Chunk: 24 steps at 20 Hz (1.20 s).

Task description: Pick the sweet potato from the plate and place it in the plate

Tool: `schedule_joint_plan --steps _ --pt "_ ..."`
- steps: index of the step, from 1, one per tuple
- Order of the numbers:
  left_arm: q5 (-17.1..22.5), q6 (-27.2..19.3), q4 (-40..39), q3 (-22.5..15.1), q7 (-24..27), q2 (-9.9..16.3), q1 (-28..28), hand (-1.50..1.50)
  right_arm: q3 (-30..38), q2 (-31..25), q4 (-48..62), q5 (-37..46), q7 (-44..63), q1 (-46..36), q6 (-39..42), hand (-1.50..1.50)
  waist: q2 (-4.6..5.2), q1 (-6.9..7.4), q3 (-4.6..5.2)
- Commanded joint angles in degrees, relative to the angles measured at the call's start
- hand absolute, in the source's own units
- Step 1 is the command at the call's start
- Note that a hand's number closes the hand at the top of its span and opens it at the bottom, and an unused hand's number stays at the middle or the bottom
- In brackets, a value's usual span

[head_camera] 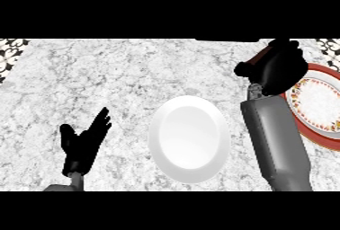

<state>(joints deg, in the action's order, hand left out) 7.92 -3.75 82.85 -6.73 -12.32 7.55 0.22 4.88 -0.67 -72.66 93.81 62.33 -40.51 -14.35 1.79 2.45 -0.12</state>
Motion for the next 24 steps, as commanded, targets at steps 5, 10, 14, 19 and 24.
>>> schedule_joint_plan --steps 5,10,14,19,24 --pt "-0.38 0.45 -0.36 -0.97 -0.24 -0.42 0.46 0.0 10.9 0.64 2.98 12.02 16.28 -4.14 -17.73 1.5 -0.14 1.02 0.04" --pt "-0.26 0.5 0.15 -1.23 -0.81 -0.73 0.63 0.0 17.08 0.63 6.11 18.05 16.15 -1.85 -26.62 1.5 -0.1 1.03 0.01" --pt "-0.7 -0.45 0.73 -0.93 -0.12 -0.75 -1.63 0.0 23.37 -1.85 7.69 20.67 12.93 2.52 -32.56 1.5 -0.62 -0.14 -0.02" --pt "-0.9 -1.1 -0.25 -0.28 -1.21 -0.96 1.03 0.0 30.96 -3.83 10.39 20.61 9.88 4.85 -40.83 1.5 -0.65 -0.87 -0.08" --pt "-1.75 -1.35 -1.24 -0.46 0.5 -1.2 -1.18 0.0 36.94 -8.59 17.05 15.56 4.16 3.79 -45.59 1.5 -1.17 -1.14 -0.01"
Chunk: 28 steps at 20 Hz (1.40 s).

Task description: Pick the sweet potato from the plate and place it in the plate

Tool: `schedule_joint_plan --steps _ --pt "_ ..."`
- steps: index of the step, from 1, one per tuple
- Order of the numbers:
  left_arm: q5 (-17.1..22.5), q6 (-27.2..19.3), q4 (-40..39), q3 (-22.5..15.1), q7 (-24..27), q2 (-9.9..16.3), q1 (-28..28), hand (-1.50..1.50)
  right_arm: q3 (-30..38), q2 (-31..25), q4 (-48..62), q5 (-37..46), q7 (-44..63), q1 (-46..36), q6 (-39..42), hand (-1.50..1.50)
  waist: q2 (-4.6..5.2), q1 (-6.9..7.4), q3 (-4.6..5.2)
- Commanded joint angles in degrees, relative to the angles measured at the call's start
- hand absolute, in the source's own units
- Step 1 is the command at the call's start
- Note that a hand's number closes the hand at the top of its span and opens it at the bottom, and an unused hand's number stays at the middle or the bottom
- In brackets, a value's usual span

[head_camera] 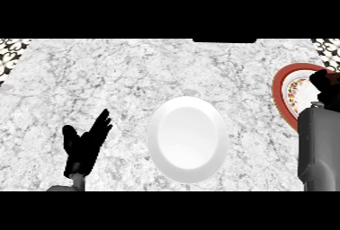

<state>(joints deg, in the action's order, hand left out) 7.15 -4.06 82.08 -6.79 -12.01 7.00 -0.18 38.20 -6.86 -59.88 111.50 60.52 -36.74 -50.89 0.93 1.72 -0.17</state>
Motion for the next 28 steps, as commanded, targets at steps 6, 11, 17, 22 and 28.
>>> schedule_joint_plan --steps 6,11,17,22,28 --pt "-0.57 -0.52 3.15 -0.87 -3.41 -0.11 -1.57 0.0 6.59 -9.88 18.02 -9.18 0.41 0.16 -18.48 1.5 -0.43 -0.11 0.0" --pt "0.22 0.47 -1.7 1.43 0.45 0.13 0.62 0.0 10.66 -13.13 27.48 -23.58 -3.45 -2.37 -4.93 -1.5 -0.27 -0.6 -0.08" --pt "-0.14 0.65 -0.16 -0.15 -0.53 -0.78 -0.91 0.0 9.37 -16.01 32.93 -42.99 -24.01 -2.6 -9.17 -1.5 -0.47 -0.57 -0.19" --pt "0.06 0.06 1.01 0.89 -1.4 -0.22 -0.45 0.0 8.92 -13.11 27.2 -53.47 -36.96 -1.43 -16.4 -1.5 -0.47 -0.41 -0.33" --pt "0.83 1.23 2.27 1.36 -0.46 0.34 -2.68 0.0 8.72 -12.31 16.03 -70.22 -49.23 3.96 -17.96 -1.5 -0.82 -1.16 -0.18"
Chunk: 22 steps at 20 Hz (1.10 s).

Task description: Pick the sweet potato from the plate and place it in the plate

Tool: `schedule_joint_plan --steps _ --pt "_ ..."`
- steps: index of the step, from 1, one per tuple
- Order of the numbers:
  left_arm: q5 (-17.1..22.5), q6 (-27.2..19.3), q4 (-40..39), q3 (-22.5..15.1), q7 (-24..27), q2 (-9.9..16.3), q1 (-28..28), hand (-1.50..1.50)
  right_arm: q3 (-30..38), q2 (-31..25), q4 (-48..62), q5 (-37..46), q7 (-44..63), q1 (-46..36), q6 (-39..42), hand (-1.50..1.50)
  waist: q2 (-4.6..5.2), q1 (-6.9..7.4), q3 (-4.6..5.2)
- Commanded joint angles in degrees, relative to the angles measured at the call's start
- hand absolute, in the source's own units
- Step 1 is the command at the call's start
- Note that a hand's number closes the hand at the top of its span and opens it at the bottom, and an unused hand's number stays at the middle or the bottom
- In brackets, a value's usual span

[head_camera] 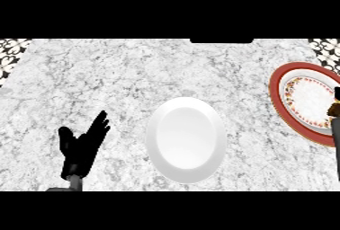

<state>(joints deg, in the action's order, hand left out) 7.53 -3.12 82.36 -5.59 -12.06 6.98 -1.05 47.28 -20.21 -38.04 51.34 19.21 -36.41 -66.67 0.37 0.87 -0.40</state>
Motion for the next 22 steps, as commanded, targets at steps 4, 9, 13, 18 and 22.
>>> schedule_joint_plan --steps 4,9,13,18,22 --pt "0.08 -0.28 1.46 0.95 -2.46 0.83 -0.05 0.0 -2.65 7.07 -17.68 -22.63 -14.22 9.68 2.25 -1.5 -0.55 -1.31 0.24" --pt "-1.21 -2.78 0.53 0.58 -3.28 -1.16 1.92 0.0 -6.86 15.64 -30.28 -31.97 -20.65 17.26 8.57 -1.5 -0.71 -1.88 0.33" --pt "-2.53 -2.67 0.51 -0.76 -0.96 -2.38 -1.19 0.0 -11.04 17.13 -35.12 -32.19 -19.8 23.24 12.15 -1.5 -0.52 -1.15 0.41" --pt "-0.61 0.36 -0.2 2.14 -0.74 0.47 -0.05 0.0 -26.25 20.09 -43.26 -30.06 -11.53 33.66 6.1 -1.5 -0.56 -1.06 0.48" --pt "-1.08 0.66 4.27 0.53 -2.63 -0.2 -2.44 0.0 -29.82 20.16 -53.05 -27.21 -7.21 44.49 7.6 -1.5 -0.54 -1.12 0.45"
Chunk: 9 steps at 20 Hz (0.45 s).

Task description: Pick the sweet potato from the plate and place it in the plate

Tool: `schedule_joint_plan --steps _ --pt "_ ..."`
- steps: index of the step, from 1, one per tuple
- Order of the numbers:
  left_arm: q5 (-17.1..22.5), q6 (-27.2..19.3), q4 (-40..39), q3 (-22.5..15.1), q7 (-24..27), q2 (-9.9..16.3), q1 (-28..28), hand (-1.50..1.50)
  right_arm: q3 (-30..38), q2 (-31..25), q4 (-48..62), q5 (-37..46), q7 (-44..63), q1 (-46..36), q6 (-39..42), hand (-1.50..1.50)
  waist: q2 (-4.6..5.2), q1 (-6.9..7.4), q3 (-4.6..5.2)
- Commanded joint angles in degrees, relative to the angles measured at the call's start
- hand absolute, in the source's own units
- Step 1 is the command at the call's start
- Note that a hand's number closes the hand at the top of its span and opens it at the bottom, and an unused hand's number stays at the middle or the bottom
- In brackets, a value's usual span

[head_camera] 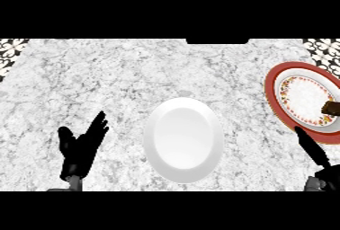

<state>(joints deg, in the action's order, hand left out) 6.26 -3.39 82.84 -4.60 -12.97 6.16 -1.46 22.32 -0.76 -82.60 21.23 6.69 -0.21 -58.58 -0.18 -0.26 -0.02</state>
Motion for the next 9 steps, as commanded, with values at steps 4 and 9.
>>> schedule_joint_plan --steps 4,9 --pt "1.03 1.49 -1.09 2.16 -0.88 0.51 0.63 0.0 -13.13 0.74 -8.5 7.35 9.88 12.5 -6.85 -1.5 0.13 0.09 0.06" --pt "-1.55 1.23 2.02 -0.03 -0.01 -0.45 -2.33 0.0 -20.64 0.75 -5.1 7.55 10.87 13.14 -14.79 -1.5 0.14 0.24 0.02"
